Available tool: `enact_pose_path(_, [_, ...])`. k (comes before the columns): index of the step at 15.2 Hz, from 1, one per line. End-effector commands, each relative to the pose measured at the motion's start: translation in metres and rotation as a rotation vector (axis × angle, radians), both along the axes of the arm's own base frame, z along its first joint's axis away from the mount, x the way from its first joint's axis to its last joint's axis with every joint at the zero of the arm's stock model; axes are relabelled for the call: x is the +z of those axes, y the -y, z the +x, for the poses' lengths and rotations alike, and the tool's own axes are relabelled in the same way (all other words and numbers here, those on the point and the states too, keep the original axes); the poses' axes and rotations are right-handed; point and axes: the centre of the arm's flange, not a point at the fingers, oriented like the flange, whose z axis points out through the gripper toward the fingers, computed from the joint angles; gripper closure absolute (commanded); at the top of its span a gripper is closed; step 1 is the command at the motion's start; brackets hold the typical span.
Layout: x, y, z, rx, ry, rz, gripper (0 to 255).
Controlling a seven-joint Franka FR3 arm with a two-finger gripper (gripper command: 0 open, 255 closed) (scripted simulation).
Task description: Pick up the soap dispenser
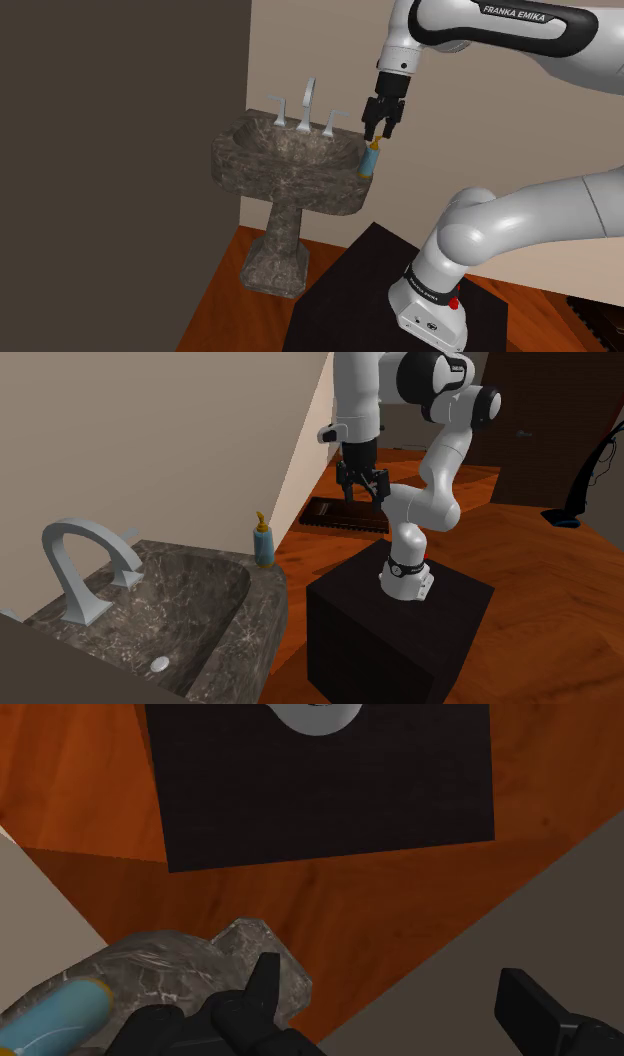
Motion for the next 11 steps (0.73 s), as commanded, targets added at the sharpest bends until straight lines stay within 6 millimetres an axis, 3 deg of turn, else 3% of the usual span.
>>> enact_pose_path(1, [0.000,0.000,0.000,0.000,0.000,0.000,0])
enact_pose_path(11, [-0.059,0.098,0.027,-0.223,0.130,-0.059,0])
